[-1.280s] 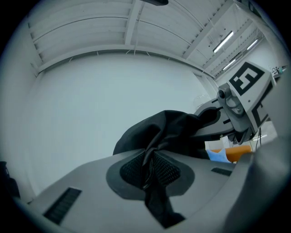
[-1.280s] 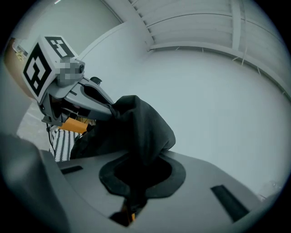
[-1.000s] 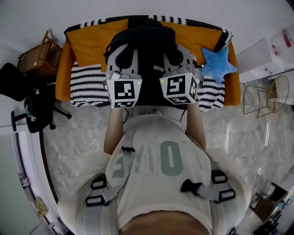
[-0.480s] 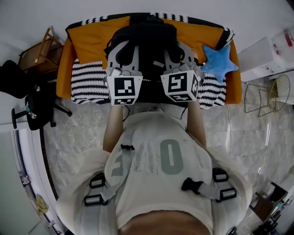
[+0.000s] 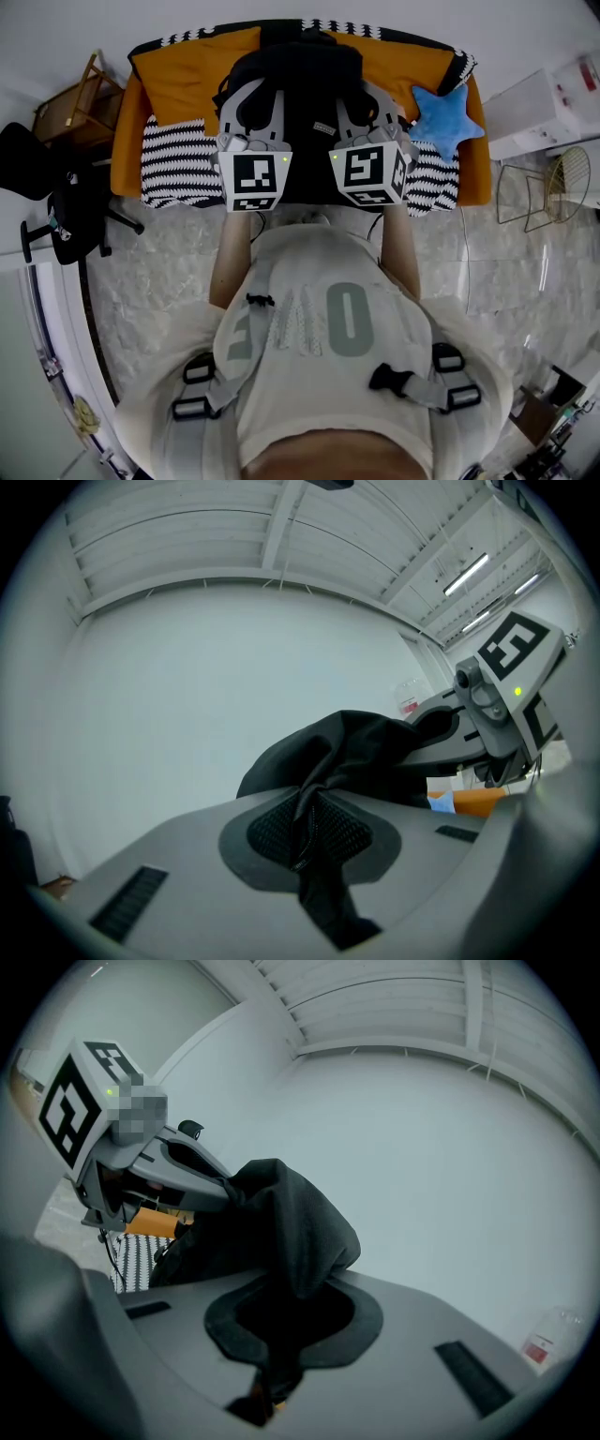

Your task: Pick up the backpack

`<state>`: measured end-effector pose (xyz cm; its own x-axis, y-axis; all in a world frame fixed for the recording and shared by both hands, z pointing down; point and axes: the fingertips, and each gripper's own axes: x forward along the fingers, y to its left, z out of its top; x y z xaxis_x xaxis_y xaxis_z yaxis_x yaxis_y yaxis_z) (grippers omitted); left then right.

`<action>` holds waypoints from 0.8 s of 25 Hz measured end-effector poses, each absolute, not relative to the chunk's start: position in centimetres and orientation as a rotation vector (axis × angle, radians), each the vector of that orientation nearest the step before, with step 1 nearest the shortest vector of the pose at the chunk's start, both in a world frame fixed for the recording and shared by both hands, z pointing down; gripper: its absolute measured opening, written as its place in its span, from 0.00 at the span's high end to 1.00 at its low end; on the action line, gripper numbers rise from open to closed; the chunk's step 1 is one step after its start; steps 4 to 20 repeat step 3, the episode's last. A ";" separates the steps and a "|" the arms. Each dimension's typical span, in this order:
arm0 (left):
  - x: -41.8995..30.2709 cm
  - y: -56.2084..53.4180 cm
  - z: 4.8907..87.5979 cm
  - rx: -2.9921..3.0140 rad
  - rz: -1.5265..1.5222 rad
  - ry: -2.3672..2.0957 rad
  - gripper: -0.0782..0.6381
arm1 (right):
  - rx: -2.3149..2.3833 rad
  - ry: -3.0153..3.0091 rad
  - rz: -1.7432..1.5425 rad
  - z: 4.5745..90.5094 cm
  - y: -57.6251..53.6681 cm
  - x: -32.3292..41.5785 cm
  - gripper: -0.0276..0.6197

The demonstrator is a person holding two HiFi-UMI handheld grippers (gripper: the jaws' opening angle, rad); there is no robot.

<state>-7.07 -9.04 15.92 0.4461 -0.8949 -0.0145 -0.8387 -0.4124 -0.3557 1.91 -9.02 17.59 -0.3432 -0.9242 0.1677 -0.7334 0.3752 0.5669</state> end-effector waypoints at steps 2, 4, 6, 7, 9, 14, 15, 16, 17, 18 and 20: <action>-7.0 -9.1 15.9 -2.391 -0.252 1.481 0.82 | 1.432 -2.177 -0.553 17.6 -9.1 2.0 0.91; -6.9 -9.1 15.9 -2.390 -0.251 1.480 0.82 | 1.434 -2.177 -0.554 17.6 -9.1 2.0 0.91; -6.9 -9.1 15.9 -2.390 -0.251 1.480 0.82 | 1.434 -2.177 -0.554 17.6 -9.1 2.0 0.91; -6.9 -9.1 15.9 -2.390 -0.251 1.480 0.82 | 1.434 -2.177 -0.554 17.6 -9.1 2.0 0.91; -6.9 -9.1 15.9 -2.390 -0.251 1.480 0.82 | 1.434 -2.177 -0.554 17.6 -9.1 2.0 0.91; -6.9 -9.1 15.9 -2.390 -0.251 1.480 0.82 | 1.434 -2.177 -0.554 17.6 -9.1 2.0 0.91; -6.9 -9.1 15.9 -2.390 -0.251 1.480 0.82 | 1.434 -2.177 -0.554 17.6 -9.1 2.0 0.91; -6.9 -9.1 15.9 -2.390 -0.251 1.480 0.82 | 1.434 -2.177 -0.554 17.6 -9.1 2.0 0.91; -6.9 -9.1 15.9 -2.390 -0.251 1.480 0.82 | 1.434 -2.177 -0.554 17.6 -9.1 2.0 0.91; -6.9 -9.1 15.9 -2.390 -0.251 1.480 0.82 | 1.434 -2.177 -0.554 17.6 -9.1 2.0 0.91; -6.9 -9.1 15.9 -2.390 -0.251 1.480 0.82 | 1.434 -2.177 -0.554 17.6 -9.1 2.0 0.91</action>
